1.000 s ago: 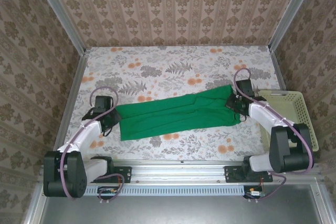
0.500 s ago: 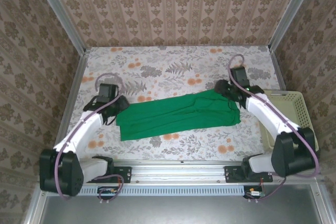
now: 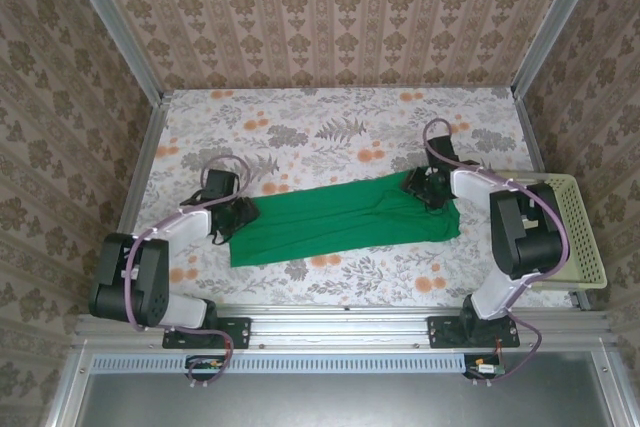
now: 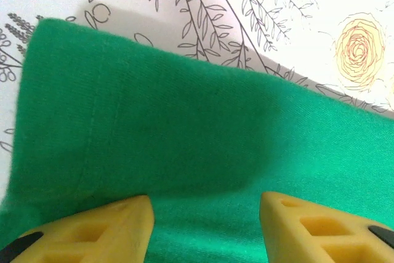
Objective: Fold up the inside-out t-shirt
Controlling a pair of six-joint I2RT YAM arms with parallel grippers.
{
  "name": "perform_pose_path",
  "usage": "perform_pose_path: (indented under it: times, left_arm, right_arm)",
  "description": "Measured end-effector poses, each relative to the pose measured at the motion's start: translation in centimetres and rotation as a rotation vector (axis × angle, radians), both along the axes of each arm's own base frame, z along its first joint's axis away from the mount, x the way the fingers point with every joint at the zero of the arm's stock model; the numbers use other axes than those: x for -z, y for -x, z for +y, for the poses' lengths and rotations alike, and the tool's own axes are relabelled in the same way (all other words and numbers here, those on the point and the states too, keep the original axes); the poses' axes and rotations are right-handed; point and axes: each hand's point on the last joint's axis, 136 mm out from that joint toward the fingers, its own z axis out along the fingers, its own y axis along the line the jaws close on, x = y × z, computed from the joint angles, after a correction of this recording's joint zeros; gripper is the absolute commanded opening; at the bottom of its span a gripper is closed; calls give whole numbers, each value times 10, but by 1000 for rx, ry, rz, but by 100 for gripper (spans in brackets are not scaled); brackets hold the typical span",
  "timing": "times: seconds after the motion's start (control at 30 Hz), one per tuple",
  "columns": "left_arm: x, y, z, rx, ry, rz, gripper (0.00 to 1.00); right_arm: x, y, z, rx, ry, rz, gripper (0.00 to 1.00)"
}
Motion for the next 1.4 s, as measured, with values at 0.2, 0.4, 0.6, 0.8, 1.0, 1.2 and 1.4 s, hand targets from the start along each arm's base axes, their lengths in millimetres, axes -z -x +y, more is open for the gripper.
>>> perform_pose_path:
  times: [0.2,0.4,0.6,0.8,1.0,1.2,1.4]
  left_arm:
    - [-9,2,-1,9,17,-14,63]
    - [-34,7,3,22,-10,-64,66]
    - [-35,5,2,31,-16,-66,68]
    - [-21,8,4,30,-25,-20,68]
    - [-6,17,21,-24,-29,18,69]
    - [-3,16,27,-47,-29,18,69]
    - [-2,17,27,-47,-30,22,69]
  right_arm:
    - [-22,9,-17,-18,87,-3,77]
    - [-47,15,-36,-22,206,-7,84]
    - [-19,33,-44,-34,257,125,89]
    - [12,38,-48,-75,298,262,82]
    - [12,26,-43,-129,320,275,71]
    - [13,21,-31,-172,302,264,32]
    - [11,16,-19,-202,292,242,1]
